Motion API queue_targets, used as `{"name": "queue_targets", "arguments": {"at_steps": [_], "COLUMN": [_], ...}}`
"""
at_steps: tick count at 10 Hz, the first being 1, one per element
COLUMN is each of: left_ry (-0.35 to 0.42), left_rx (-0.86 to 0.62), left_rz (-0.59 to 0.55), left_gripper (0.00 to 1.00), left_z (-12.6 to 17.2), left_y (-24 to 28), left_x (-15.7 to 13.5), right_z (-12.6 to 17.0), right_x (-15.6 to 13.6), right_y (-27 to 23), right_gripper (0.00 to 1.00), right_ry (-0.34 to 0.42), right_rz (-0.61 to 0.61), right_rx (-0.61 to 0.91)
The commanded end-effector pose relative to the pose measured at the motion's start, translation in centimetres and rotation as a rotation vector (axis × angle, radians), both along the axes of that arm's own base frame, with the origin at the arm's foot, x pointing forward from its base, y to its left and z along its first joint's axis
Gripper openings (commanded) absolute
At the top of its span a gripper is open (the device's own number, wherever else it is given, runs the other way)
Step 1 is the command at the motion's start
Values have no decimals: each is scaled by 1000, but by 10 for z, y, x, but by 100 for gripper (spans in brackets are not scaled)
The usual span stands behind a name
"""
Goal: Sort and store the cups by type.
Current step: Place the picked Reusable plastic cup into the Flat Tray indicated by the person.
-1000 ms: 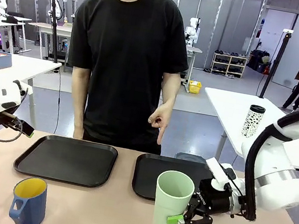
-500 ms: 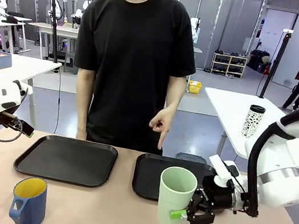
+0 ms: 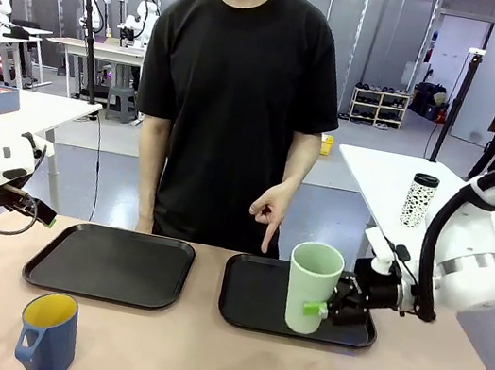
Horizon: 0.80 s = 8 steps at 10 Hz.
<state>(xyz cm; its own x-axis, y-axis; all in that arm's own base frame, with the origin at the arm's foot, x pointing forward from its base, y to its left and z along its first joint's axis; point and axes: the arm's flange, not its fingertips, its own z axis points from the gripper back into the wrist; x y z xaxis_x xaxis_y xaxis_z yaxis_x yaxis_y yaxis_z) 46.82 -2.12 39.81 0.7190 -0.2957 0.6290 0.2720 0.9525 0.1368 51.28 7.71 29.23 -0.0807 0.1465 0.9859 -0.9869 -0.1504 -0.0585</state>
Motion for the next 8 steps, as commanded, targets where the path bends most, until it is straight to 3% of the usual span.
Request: {"name": "queue_targets", "arguments": {"at_steps": [1,4,8], "left_ry": [-2,-2,-2], "left_rx": [0,0,0], "left_rz": [3,3,3], "left_gripper": [100,100,100], "left_z": [1,1,1], "left_y": [-1,-1,-1], "left_x": [1,1,1], "right_z": [0,-2,-4], "right_x": [32,61,71], "right_y": [2,-6,-15], "right_gripper": [85,85,85], "right_ry": [49,55,76], "right_rz": [-23,-76,-123], "right_rx": [16,59,102]}}
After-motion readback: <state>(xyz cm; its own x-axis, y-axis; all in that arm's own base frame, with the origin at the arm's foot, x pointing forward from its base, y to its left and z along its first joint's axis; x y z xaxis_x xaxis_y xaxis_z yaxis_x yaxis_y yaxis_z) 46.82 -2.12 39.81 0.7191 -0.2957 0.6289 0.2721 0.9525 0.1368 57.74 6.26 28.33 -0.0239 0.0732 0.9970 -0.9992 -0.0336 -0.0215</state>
